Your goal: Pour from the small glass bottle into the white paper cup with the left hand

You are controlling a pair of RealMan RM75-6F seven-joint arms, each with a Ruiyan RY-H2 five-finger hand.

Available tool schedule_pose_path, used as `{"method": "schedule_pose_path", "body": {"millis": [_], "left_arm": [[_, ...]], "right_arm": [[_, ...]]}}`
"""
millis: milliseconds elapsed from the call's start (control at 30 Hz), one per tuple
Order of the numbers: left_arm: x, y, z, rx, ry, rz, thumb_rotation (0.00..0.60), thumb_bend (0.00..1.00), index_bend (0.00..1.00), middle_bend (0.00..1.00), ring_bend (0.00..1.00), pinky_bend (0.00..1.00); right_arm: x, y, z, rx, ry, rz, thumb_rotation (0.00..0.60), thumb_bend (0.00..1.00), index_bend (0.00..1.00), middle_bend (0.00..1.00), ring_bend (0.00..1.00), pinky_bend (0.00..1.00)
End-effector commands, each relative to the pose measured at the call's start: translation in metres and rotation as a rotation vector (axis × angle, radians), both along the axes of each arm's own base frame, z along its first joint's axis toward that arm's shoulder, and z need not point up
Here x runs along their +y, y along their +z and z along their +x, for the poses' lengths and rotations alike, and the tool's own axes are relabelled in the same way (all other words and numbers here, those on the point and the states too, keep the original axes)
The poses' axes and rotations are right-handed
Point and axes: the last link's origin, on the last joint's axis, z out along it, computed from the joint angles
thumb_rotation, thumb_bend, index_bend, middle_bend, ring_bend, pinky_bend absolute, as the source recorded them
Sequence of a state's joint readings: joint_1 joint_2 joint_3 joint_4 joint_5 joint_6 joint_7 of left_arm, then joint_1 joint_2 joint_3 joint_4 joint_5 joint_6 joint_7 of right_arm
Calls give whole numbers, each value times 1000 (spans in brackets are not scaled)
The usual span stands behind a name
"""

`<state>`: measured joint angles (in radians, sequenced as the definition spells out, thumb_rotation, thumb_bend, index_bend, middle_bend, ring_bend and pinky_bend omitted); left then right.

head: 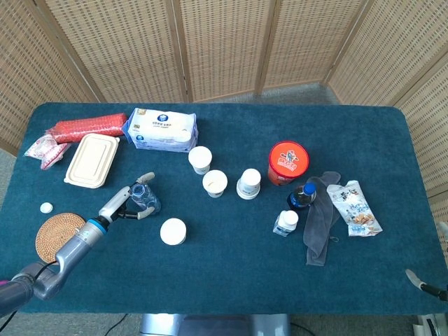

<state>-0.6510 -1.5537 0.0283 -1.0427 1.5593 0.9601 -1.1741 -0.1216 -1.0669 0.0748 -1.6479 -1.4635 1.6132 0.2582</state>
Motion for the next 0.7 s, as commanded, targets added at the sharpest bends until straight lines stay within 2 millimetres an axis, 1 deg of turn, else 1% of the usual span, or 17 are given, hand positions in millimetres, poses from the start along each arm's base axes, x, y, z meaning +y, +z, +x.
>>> {"method": "schedule_pose_path", "body": {"millis": [33, 400, 700], "left_arm": [[-1, 2, -1, 10, -8, -1, 395, 339, 0, 0, 0, 0], [-9, 13, -7, 15, -18, 19, 364, 324, 0, 0, 0, 0], [-14, 33, -10, 11, -27, 44, 364, 323, 0, 0, 0, 0]], "right_arm": [[0, 0, 0, 0, 0, 0, 600, 144, 0, 80, 0, 0], [-2, -1, 2, 0, 8, 4, 600, 148, 0, 81, 0, 0], [-3, -1, 4, 1, 16, 8, 600, 146, 0, 81, 0, 0]]}}
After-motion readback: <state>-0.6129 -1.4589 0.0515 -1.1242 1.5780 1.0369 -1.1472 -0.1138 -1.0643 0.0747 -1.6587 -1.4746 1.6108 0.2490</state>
